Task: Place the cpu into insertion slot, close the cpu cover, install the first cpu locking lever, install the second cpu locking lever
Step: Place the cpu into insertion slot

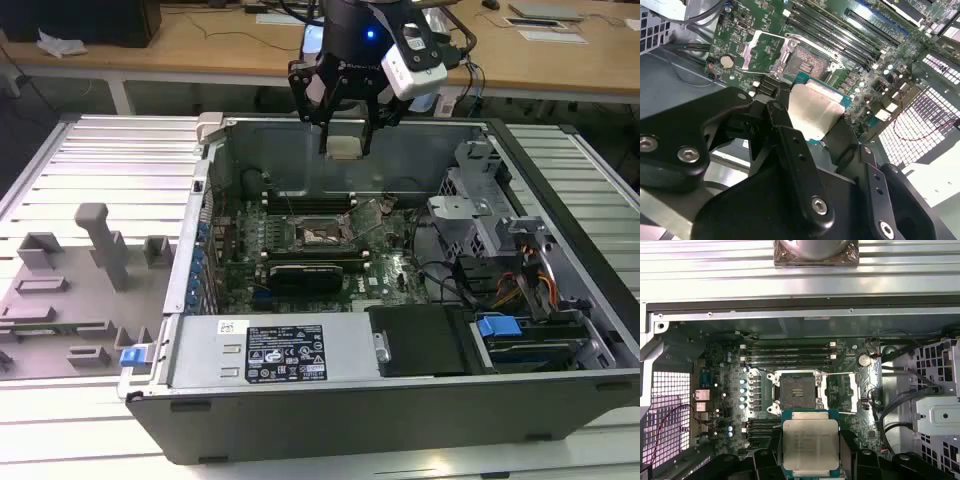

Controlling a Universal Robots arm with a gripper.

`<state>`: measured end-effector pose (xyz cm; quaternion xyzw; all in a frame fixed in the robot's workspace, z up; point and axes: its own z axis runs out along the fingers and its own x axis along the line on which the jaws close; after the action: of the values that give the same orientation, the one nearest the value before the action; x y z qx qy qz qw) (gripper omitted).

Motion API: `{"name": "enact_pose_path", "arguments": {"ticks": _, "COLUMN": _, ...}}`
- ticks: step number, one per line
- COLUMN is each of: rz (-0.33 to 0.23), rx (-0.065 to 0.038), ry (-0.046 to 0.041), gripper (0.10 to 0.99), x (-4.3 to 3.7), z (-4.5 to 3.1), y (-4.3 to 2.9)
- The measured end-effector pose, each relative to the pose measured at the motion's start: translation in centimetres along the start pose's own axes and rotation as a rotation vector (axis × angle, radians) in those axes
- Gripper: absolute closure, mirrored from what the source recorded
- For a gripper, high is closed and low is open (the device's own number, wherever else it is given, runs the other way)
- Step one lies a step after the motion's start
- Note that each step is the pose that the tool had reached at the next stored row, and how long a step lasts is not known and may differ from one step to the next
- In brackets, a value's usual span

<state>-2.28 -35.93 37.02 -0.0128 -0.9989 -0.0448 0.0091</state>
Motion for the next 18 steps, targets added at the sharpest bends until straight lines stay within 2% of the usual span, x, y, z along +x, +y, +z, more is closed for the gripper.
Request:
{"name": "enact_pose_path", "arguments": {"ticks": 6, "rz": 0.000, "rx": 0.000, "ry": -0.0004, "gripper": 0.545, "x": 0.03, "z": 0.15, "y": -0.01}}
{"name": "enact_pose_path", "arguments": {"ticks": 13, "rz": 0.000, "rx": 0.000, "ry": -0.0005, "gripper": 0.545, "x": 0.07, "z": 1.65, "y": -0.15}}
{"name": "enact_pose_path", "arguments": {"ticks": 18, "rz": 0.000, "rx": 0.000, "ry": -0.0004, "gripper": 0.545, "x": 0.09, "z": 3.10, "y": -0.28}}
